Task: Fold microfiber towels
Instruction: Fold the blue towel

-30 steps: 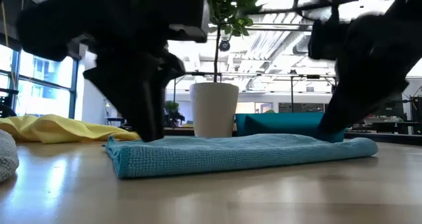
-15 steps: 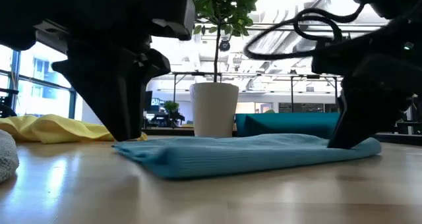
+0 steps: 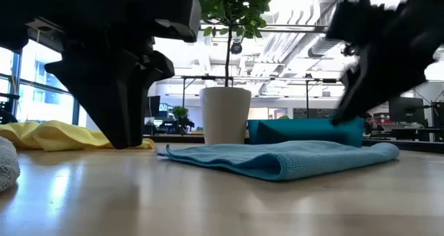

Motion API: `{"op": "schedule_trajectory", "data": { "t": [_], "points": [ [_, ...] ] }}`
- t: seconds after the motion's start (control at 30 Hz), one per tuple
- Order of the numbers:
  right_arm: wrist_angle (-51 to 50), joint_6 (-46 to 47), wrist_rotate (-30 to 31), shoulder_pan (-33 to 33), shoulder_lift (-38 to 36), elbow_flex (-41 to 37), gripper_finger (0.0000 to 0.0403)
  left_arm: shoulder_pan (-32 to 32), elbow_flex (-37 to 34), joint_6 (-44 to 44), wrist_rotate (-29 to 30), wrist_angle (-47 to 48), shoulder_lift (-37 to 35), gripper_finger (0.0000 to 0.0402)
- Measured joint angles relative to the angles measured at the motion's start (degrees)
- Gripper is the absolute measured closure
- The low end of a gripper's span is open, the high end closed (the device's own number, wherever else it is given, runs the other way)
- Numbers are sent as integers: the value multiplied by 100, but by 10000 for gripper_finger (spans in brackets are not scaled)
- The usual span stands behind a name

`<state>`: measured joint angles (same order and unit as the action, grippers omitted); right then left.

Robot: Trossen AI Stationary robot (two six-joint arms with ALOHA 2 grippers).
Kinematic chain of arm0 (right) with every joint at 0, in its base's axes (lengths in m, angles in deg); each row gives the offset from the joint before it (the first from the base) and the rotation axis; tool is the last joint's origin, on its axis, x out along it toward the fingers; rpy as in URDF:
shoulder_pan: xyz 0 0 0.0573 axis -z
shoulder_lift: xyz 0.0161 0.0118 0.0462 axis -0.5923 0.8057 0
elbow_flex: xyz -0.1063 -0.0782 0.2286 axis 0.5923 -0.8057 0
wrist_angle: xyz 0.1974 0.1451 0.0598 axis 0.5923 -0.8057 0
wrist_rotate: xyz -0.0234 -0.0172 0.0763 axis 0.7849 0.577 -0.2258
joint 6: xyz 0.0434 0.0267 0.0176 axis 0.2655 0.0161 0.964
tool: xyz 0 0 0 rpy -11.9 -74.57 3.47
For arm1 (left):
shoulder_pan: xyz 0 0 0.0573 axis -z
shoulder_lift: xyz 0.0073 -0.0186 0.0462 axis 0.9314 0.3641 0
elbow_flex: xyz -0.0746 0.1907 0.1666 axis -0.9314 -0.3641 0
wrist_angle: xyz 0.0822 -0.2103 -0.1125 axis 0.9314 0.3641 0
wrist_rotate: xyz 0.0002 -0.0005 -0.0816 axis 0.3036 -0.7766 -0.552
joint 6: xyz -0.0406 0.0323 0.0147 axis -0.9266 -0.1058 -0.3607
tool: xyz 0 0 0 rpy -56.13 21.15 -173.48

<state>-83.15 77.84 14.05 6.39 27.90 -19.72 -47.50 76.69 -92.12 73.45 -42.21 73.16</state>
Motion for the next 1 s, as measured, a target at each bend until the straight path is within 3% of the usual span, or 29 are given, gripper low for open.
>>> {"op": "schedule_trajectory", "data": {
  "t": [0.33, 0.63, 1.0],
  "points": [
    [2068, -1345, 17, -322, 955, 40, 252, 196, 2, -162, 5, 100, 0, 312],
    [2154, -2230, -323, -318, 1962, 910, 208, 529, 2, -525, 7, 380, -1, 312],
    [2057, -2363, -364, -272, 2311, 1279, 221, 916, 2, -896, 10, 419, -2, 312]
  ]
}}
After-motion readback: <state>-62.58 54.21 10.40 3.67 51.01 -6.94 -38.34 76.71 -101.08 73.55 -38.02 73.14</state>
